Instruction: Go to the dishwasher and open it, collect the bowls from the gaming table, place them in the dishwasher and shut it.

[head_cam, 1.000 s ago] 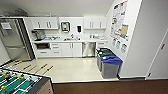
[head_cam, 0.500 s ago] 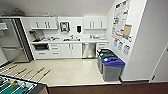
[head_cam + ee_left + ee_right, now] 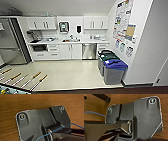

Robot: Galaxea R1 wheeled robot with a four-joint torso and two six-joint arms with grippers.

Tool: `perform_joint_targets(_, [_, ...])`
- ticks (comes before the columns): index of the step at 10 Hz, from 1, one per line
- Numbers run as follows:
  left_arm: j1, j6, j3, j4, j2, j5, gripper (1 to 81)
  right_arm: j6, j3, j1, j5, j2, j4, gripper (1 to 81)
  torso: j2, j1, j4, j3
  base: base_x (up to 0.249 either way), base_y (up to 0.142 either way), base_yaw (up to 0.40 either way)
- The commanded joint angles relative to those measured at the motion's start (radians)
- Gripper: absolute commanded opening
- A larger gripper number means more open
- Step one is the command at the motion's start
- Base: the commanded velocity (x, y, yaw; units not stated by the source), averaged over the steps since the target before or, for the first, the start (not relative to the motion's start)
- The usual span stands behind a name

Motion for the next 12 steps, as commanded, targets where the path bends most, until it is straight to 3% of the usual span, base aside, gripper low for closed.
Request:
perform_joint_targets(1, [-0.054, 0.009, 0.009, 0.005, -0.016, 0.050, 81.1, -0.003, 0.012, 0.041, -0.053, -0.017, -0.009, 81.1, 0.000, 0.000, 0.000, 0.000, 0.228, 0.000, 0.000])
perform_joint_targets(12, [-0.051, 0.009, 0.009, 0.006, -0.013, 0.050, 81.1, -0.004, 0.009, 0.041, -0.053, -0.014, -0.011, 81.1, 0.000, 0.000, 0.000, 0.000, 0.228, 0.000, 0.000])
